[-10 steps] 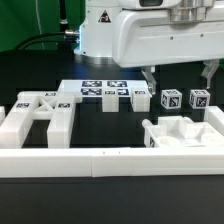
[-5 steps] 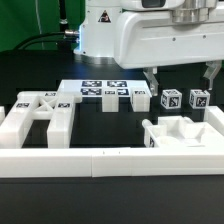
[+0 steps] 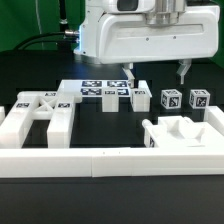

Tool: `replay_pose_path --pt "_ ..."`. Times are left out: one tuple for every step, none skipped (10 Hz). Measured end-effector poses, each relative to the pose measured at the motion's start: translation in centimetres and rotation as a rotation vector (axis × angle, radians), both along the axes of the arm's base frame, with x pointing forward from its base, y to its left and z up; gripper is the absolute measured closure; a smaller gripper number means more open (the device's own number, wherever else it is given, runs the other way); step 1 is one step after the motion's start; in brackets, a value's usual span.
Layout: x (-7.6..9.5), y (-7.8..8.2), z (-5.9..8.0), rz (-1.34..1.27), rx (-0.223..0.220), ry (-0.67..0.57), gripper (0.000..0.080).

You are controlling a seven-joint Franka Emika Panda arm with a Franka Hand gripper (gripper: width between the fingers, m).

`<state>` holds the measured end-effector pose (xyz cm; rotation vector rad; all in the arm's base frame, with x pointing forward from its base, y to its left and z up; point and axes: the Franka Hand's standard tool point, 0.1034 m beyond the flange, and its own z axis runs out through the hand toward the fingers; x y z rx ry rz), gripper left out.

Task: Assemble chair

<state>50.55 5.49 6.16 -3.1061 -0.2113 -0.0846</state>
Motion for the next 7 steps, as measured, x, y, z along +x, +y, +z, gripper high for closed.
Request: replay_pose_path --pt "-0.1 0.0 0.0 0.002 -0.001 0.018 0.0151" --pt "-0.3 0.0 -0.1 0.003 -0.002 0.036 0.0151" --pt "-0.9 0.0 -0.2 0.005 -0.005 0.107 0.0151" --pt "-1.8 -0.3 -0.4 -0.004 -0.015 0.202 0.0151" --pt "-2.7 -1.1 -0.9 -0.015 -0.025 0.266 0.0151" --pt "-3.4 -2.0 -1.2 -0.025 -0.032 0.346 0.0151" --pt "-3.4 -2.5 -1.3 -0.023 -0.033 0.410 0.0151"
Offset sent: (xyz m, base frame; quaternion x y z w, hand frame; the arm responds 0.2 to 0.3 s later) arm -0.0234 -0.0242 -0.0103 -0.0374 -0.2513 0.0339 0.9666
